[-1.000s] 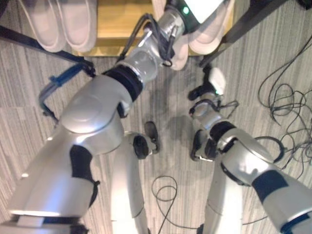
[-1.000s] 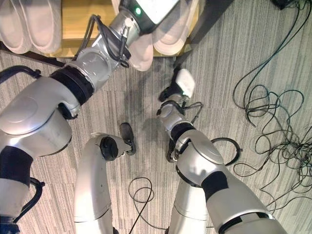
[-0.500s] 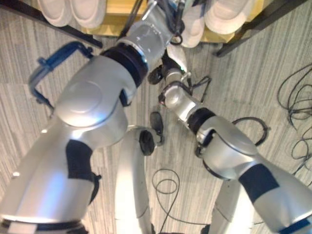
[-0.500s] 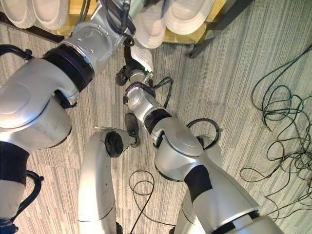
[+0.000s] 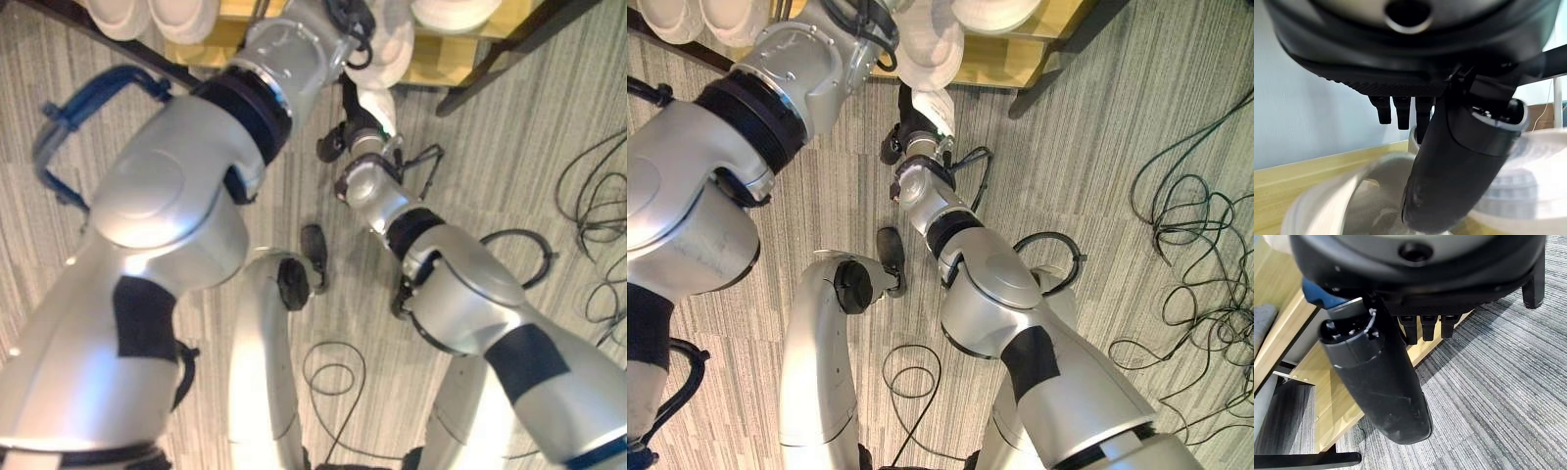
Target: Arrange the slippers neatly on the shoe rack.
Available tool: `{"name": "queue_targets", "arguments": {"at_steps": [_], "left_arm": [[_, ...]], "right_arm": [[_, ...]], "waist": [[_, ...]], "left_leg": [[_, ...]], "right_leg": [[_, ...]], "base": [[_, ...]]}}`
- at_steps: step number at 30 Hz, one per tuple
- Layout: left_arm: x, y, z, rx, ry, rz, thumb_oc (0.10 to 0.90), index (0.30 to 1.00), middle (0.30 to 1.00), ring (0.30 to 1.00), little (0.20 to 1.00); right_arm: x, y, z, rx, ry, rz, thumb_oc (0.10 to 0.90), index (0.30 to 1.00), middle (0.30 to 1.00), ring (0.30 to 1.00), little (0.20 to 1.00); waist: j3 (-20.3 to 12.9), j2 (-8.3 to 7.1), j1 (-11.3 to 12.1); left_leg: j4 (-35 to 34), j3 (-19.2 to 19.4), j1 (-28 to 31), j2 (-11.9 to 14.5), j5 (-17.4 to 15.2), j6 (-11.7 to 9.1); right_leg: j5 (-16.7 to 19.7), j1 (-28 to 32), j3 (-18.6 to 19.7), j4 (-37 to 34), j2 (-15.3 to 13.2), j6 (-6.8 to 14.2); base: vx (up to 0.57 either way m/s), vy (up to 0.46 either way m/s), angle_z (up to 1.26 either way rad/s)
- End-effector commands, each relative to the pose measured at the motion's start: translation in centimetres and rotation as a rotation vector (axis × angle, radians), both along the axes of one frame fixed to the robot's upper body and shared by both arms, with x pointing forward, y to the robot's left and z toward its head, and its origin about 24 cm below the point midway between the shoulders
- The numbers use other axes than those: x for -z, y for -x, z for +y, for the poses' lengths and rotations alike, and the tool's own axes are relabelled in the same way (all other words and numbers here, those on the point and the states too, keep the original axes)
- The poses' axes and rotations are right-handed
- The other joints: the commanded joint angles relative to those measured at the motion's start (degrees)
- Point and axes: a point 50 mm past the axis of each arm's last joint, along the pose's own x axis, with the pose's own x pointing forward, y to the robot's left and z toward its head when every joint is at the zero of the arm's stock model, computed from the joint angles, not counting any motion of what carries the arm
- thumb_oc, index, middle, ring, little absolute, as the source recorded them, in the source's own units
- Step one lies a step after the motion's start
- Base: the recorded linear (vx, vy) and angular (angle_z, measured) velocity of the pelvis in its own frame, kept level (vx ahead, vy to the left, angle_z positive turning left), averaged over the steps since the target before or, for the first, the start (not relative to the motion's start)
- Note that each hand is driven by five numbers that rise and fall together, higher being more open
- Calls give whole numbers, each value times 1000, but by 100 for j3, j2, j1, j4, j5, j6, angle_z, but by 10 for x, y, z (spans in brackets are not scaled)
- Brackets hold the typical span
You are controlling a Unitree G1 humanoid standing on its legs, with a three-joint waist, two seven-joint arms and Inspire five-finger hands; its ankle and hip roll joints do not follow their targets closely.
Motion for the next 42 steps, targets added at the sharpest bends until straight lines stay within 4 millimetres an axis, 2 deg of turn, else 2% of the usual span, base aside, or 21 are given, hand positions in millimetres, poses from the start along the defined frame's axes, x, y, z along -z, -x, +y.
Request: {"name": "queue_targets", "arguments": {"at_steps": [1,7,9,20,27,28,30,31,36,42], "left_arm": [[-65,38,-9,57,86,-169,800,900,900,900,900],[-66,38,-7,35,74,-167,800,900,900,900,900],[-63,34,-6,17,62,-154,800,900,900,900,900],[-55,33,-15,-24,-46,-164,800,900,900,900,900],[-56,37,-21,14,-40,-177,800,900,900,900,900],[-66,42,-16,6,-17,-203,800,900,900,900,900],[-61,42,-16,32,-73,-220,800,900,900,900,900],[-58,39,-14,19,-81,-222,800,900,900,900,900],[-60,41,-14,20,-84,-239,800,900,900,900,900],[-54,39,-11,46,-82,-234,800,900,900,900,900]], "right_arm": [[-33,13,29,-45,-57,-61,800,900,900,900,900],[-28,12,26,-31,-80,-32,800,900,900,900,900],[-21,11,26,-31,-83,-2,800,900,900,900,900],[-6,12,29,-27,-87,34,800,900,900,900,900],[3,12,29,-24,-98,64,800,900,900,900,900],[0,7,16,30,-110,79,800,900,900,900,900],[-16,4,9,7,-72,-4,800,900,900,900,900],[-6,2,3,17,-48,19,800,900,900,900,900],[12,2,2,8,-47,55,800,900,900,900,900],[13,2,2,12,-56,52,800,900,900,900,900]], "waist": [[-180,-35,77],[-166,-1,100],[-157,15,100],[-141,112,140],[-140,165,139],[-139,55,52],[-136,42,58],[-134,24,52],[-131,4,17],[-131,37,38]], "left_leg": [[482,-713,731,-97,-1202,-283],[727,-775,731,-104,-1302,-274],[901,-804,731,-82,-1371,-274],[1385,-958,731,-92,-1653,-241],[1646,-1036,731,-156,-1763,-218],[1684,-1056,731,-165,-1770,-211],[1720,-1062,731,-146,-1798,-224],[1772,-1067,731,-146,-1830,-227],[1945,-1124,731,-184,-1887,-222],[2408,-1222,731,-220,-2014,-218]], "right_leg": [[45,392,771,-152,-12,510],[-34,392,774,58,16,471],[-118,392,796,248,65,436],[-358,392,840,727,116,374],[-488,392,884,1025,125,347],[-512,392,894,1079,140,335],[-540,392,897,1108,137,331],[-568,392,910,1148,158,327],[-650,392,959,1334,198,312],[-842,392,1045,1863,185,254]], "base": [[-8,-46,3],[15,-35,1],[54,-36,1],[18,-22,1],[4,-12,1],[9,-38,2],[0,-21,1],[0,0,0],[0,0,0],[17,-18,2]]}}
